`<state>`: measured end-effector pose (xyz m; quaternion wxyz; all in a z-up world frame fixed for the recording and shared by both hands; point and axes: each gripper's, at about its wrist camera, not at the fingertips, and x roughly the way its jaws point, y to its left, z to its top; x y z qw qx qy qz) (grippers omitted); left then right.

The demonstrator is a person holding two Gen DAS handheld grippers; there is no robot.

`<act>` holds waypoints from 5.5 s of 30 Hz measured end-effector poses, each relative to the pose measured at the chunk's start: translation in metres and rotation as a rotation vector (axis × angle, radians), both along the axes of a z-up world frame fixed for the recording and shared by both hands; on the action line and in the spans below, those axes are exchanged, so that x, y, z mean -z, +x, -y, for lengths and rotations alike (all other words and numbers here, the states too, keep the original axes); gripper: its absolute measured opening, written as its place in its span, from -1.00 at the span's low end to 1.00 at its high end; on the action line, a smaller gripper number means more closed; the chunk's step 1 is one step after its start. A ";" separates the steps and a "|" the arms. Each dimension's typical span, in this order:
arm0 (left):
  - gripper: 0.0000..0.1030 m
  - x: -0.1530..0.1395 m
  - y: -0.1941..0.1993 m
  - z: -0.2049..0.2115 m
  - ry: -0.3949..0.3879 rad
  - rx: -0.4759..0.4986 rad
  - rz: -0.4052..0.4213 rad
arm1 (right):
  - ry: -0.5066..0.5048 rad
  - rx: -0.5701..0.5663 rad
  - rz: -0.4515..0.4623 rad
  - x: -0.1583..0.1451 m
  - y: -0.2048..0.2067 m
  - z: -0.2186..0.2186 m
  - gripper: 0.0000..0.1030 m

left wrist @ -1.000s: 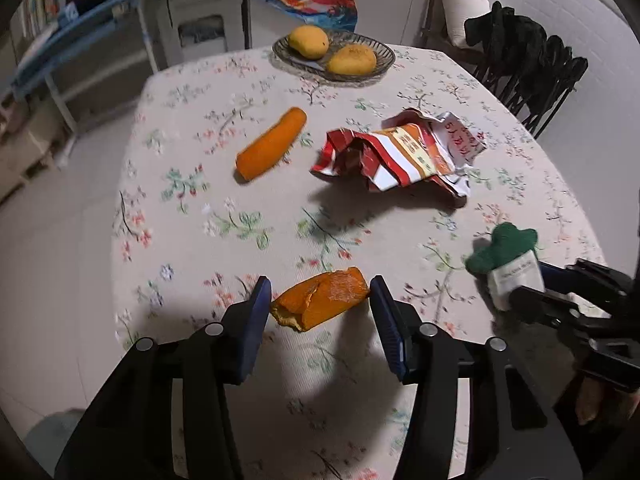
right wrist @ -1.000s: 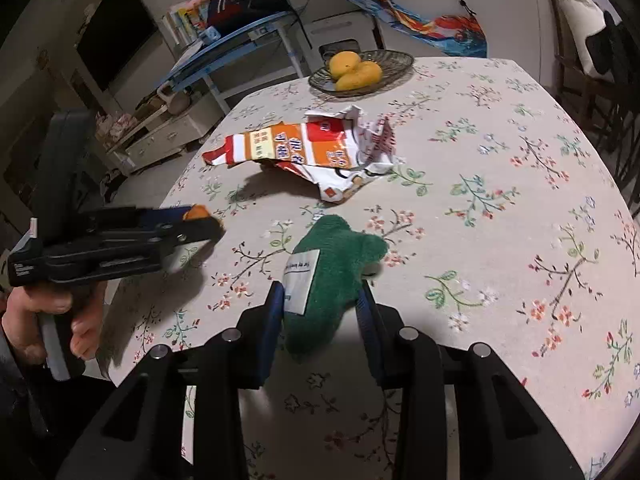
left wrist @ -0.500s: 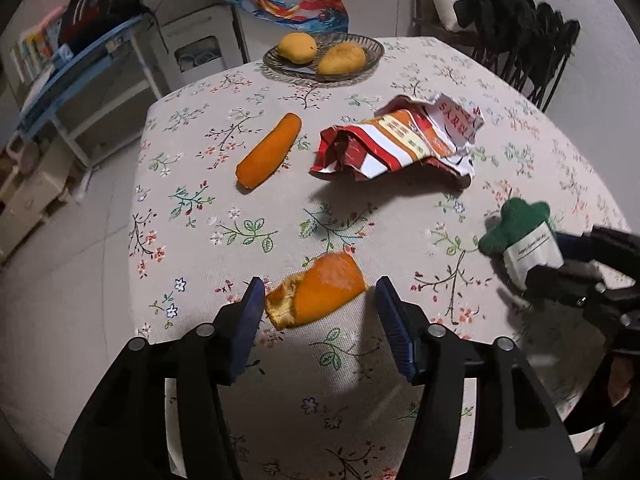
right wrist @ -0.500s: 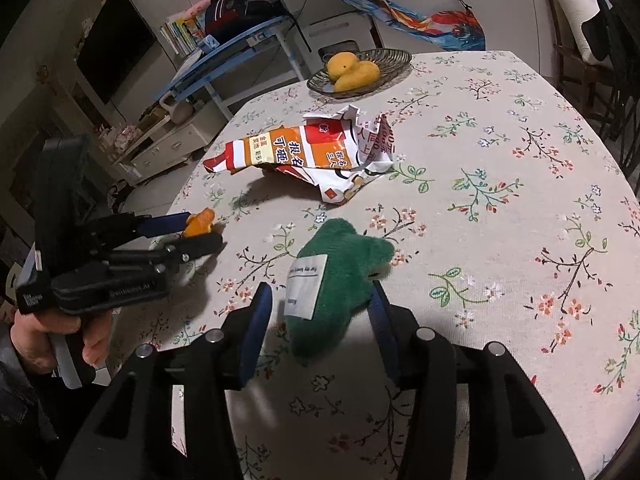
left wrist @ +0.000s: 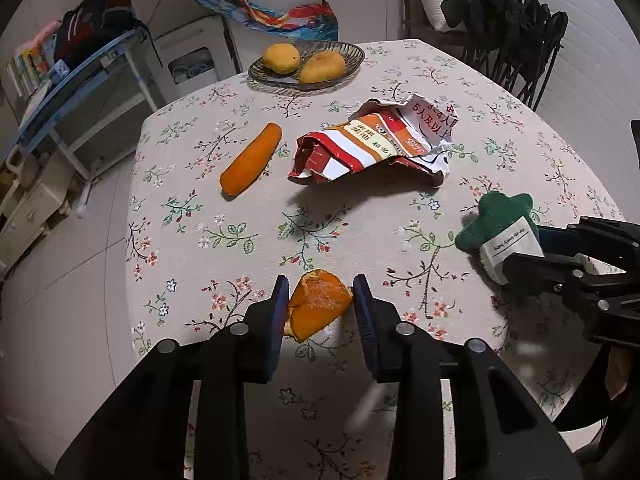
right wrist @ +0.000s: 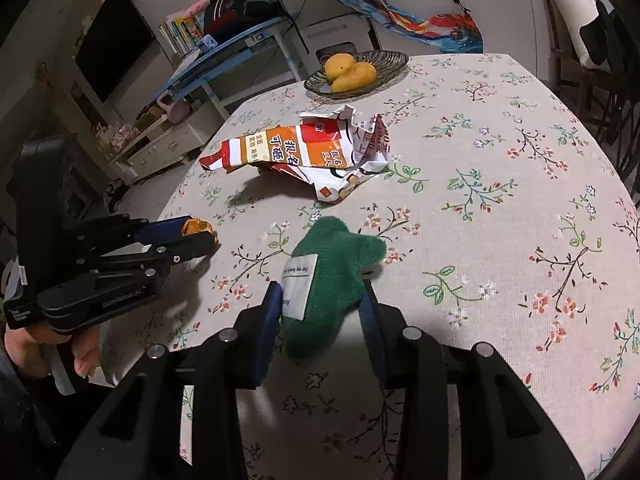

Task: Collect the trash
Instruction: 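Carry the green cloth toward the bin with the right gripper while the left carries the peel, then open the right gripper to drop the green cloth into the yellow bin, then open the left gripper to drop the orange peel into the yellow bin, then bring both open grippers back over the table toward the wrapper and long peel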

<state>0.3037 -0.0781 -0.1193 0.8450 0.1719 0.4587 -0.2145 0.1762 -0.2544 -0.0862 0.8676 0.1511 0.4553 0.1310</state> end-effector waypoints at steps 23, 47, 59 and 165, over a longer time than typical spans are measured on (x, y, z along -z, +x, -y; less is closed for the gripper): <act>-0.41 -0.041 -0.057 -0.023 -0.268 -0.140 0.050 | 0.037 0.015 0.080 -0.022 -0.040 -0.003 -0.49; -0.41 -0.039 -0.136 -0.045 -0.402 -0.196 0.056 | 0.038 0.020 0.131 -0.036 -0.116 -0.006 -0.49; -0.41 -0.038 -0.170 -0.052 -0.421 -0.191 0.061 | 0.034 0.002 0.099 -0.032 -0.152 -0.011 -0.48; 0.60 -0.056 -0.204 -0.070 -0.310 -0.320 0.216 | -0.035 0.115 0.124 -0.035 -0.159 -0.008 0.45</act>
